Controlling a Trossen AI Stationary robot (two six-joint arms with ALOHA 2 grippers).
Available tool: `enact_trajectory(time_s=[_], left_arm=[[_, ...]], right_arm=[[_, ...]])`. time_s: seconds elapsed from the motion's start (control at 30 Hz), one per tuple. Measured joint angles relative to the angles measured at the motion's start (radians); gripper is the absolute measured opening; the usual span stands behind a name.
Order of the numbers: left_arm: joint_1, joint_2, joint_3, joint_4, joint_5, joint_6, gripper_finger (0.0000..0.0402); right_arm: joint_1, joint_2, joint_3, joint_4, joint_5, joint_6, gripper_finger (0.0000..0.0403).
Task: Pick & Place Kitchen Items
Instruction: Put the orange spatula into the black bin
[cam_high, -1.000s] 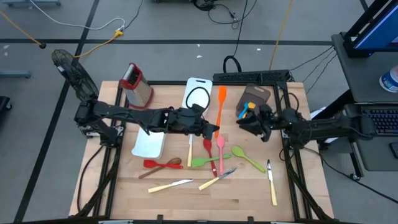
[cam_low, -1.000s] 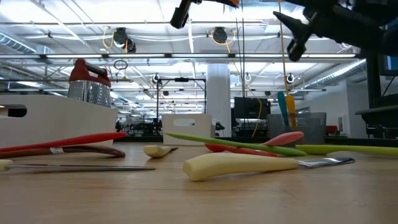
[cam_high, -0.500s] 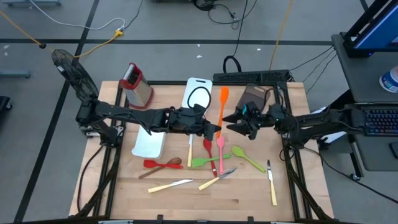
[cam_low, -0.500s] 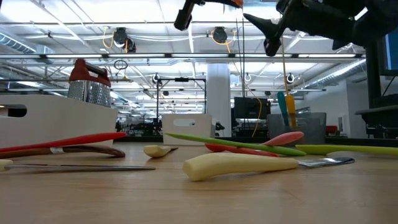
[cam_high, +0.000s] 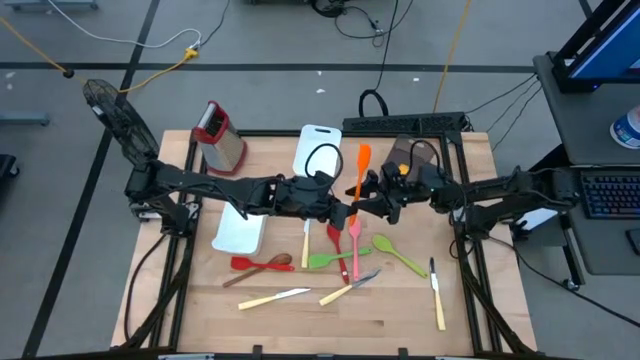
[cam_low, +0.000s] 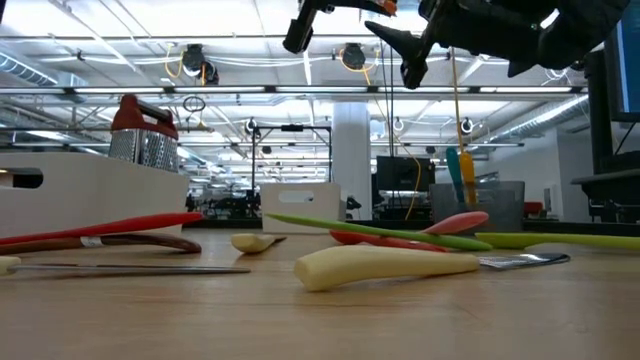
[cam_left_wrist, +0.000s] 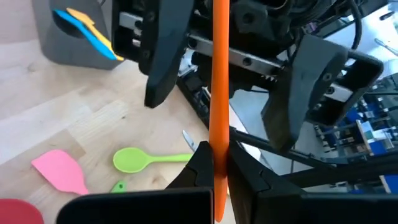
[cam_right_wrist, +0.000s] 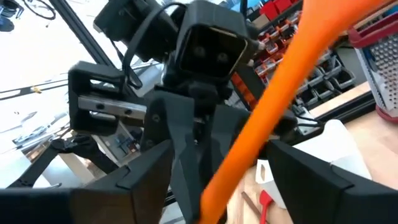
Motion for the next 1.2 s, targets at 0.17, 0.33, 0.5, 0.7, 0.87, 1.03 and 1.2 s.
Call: enact_trajectory(time_s=[0.17,0.33,0.5,0.7,0.87,1.03,1.2], left_arm=[[0.000,0.003,0.000,-0.002,0.000,-0.004,0.0008],[0.003,0.003,0.000,0.000,-0.003,-0.003,0.0008],[0.004,0.003,0.000,0.002,-0.018,0.002,0.0008],[0.003,0.003,0.000,0.002,-0.034,0.021,0.0008],[0.002,0.003,0.000,0.001,-0.038,0.021,0.0007],[0.001,0.003,0.000,0.001,-0.042,0.042,0.0028],[0.002,0.003,0.000,0.001,-0.043,0.050,0.0080]], right_arm=[[0.000,0.000,0.000,0.001,0.001,0.000,0.0211],[0.000,0.000,0.000,-0.003,0.001,0.000,0.0157],[0.000,0.000,0.000,-0.013,0.002,0.000,0.0094],[-0.001,0.000,-0.001,-0.009,0.003,0.008,0.0027],[-0.001,0.000,-0.001,-0.009,0.002,0.007,0.0018],[-0.001,0.000,-0.001,-0.009,0.002,0.003,0.0018],[-0.001,-0.001,-0.001,-0.013,0.000,0.012,0.0017]])
